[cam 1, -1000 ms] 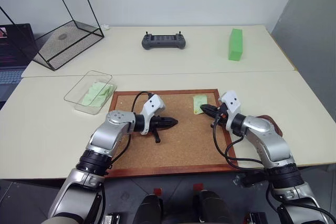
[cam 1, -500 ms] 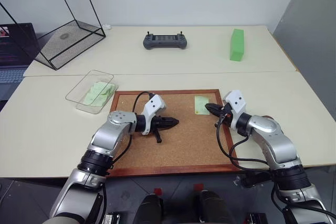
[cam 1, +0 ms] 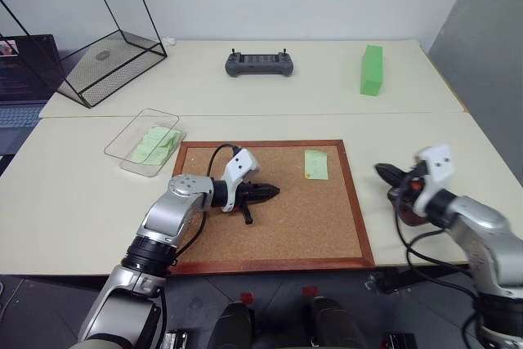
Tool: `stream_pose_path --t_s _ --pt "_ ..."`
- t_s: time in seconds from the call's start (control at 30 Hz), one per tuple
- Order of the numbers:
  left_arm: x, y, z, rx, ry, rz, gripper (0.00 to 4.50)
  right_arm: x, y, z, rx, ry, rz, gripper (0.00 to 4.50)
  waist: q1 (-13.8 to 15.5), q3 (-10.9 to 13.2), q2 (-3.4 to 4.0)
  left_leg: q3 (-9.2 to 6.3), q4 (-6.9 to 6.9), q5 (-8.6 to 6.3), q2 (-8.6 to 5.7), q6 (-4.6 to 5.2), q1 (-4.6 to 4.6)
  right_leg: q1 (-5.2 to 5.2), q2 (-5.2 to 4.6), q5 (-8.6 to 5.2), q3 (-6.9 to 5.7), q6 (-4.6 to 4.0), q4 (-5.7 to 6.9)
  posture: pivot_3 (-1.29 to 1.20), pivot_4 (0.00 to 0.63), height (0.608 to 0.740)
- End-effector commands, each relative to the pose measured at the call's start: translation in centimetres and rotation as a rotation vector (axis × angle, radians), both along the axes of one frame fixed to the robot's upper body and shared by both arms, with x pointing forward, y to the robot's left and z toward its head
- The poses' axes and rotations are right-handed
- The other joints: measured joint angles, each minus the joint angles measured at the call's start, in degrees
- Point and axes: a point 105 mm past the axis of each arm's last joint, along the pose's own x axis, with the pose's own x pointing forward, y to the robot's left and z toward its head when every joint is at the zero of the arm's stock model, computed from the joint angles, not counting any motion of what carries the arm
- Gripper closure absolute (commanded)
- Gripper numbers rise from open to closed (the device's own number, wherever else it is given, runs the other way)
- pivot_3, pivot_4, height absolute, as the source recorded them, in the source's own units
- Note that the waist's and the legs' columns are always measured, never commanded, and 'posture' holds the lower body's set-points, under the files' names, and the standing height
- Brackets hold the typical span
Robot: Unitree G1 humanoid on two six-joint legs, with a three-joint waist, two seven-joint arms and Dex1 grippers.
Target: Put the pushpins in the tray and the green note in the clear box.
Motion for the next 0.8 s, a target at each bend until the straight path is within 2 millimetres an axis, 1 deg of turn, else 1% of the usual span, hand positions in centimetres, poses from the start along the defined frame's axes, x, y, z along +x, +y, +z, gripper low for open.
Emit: stream_pose_path --t_s 0.03,0.13,0.3,0.53,0.57,0.6,0.67,0.8 --pt "-0.4 -0.4 -1.0 0.018 0.023 -0.014 4.5 -2.0 -2.1 0.6 -0.011 0.019 -0.039 4.46 0.1 0.0 0.03 0.0 0.0 0.0 -0.01 0.0 0.0 0.01 0.02 0.0 0.01 0.01 0.0 0.0 0.15 0.74" --pt "-0.4 -0.4 -1.0 0.016 0.024 -0.015 4.5 -3.0 -3.1 -0.4 -0.009 0.058 -0.069 4.46 0.1 0.0 0.03 0.01 0.0 0.0 -0.04 0.0 -0.02 0.01 0.05 -0.07 0.01 0.12 -0.03 0.0 0.15 0.74" --pt "-0.2 -0.6 -0.9 0.015 0.021 -0.024 4.5 -3.0 -3.6 -2.0 0.002 0.095 -0.093 4.46 0.1 0.0 0.05 0.05 0.01 0.0 -0.04 0.0 0.0 0.02 0.05 -0.09 0.05 0.16 -0.01 0.0 0.15 0.74" --pt "-0.1 -0.6 -0.7 0.017 0.017 -0.028 4.5 -2.3 -4.0 -2.0 0.003 0.08 -0.1 4.46 0.1 0.0 0.05 0.06 0.01 0.0 -0.05 0.0 -0.02 0.01 0.04 -0.09 0.06 0.15 -0.03 0.0 0.15 0.74" --pt "-0.1 -0.6 -0.7 0.017 0.017 -0.029 4.5 -2.2 -4.0 -2.0 0.002 0.081 -0.099 4.03 0.1 0.0 0.05 0.06 0.01 0.0 -0.04 0.0 -0.01 0.01 0.04 -0.09 0.06 0.15 -0.03 0.0 0.15 0.74" --pt "-0.1 -0.6 -0.7 0.017 0.017 -0.028 4.5 -2.1 -4.0 -2.1 0.001 0.081 -0.099 3.97 0.1 0.0 0.05 0.04 0.01 0.0 -0.04 0.0 -0.02 0.01 0.04 -0.09 0.05 0.15 -0.03 0.0 0.15 0.74" --pt "-0.1 -0.6 -0.7 0.016 0.016 -0.026 4.5 -2.0 -4.0 -2.2 -0.003 0.08 -0.1 3.63 0.1 0.0 0.05 0.04 0.01 0.0 -0.04 0.0 -0.02 0.01 0.04 -0.08 0.05 0.14 -0.03 0.0 0.15 0.74" --pt "-0.2 -0.5 -0.7 0.016 0.015 -0.024 4.5 -1.9 -3.9 -2.4 -0.008 0.079 -0.098 3.63 0.1 0.0 0.05 0.05 0.01 0.0 -0.04 0.0 -0.02 0.01 0.04 -0.07 0.06 0.13 -0.03 0.0 0.15 0.74"
